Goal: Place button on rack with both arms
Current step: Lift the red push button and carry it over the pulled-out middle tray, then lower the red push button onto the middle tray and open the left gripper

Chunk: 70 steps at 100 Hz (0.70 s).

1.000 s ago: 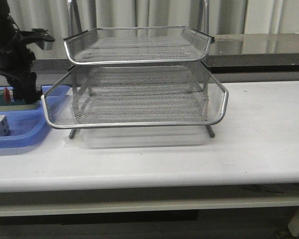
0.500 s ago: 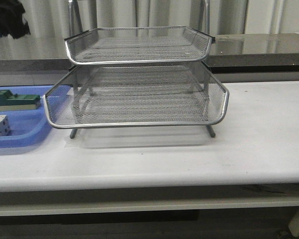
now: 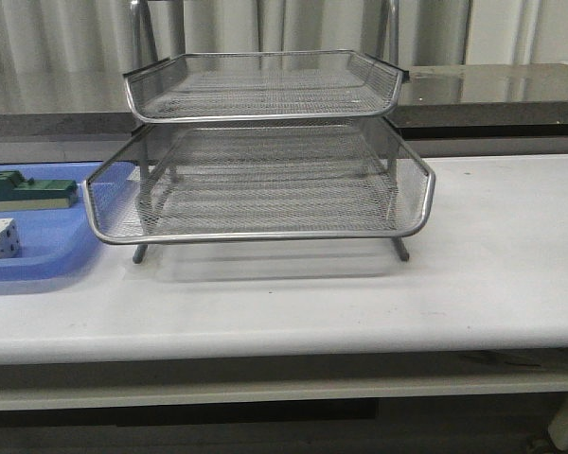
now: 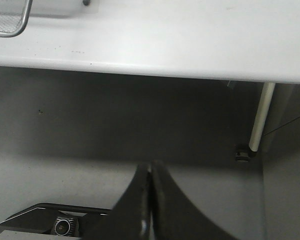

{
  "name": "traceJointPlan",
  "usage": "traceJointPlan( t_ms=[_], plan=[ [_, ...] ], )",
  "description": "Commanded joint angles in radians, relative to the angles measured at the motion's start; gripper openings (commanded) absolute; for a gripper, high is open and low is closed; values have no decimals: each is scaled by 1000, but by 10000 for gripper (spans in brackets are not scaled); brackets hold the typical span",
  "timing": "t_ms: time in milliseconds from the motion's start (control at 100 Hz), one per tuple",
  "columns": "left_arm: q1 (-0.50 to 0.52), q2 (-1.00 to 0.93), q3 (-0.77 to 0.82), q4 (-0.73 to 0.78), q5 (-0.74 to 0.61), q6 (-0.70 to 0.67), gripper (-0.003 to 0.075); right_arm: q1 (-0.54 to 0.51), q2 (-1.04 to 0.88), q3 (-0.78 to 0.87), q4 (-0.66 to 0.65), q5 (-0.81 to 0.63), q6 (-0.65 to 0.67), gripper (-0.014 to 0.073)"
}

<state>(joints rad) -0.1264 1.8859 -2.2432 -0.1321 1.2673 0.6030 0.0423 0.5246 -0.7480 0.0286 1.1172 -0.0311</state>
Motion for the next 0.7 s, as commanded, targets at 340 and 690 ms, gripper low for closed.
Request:
traceJointPlan(
  t_ms=[340,690],
  plan=[
    [-255,-141,184,-30,4,-6,-21,-5,7,-33,-1,-50,-1,-71],
    [-420,-121,313,-30,4,-2,-21,-5,7,-33,-1,-50,-1,-71]
  ],
)
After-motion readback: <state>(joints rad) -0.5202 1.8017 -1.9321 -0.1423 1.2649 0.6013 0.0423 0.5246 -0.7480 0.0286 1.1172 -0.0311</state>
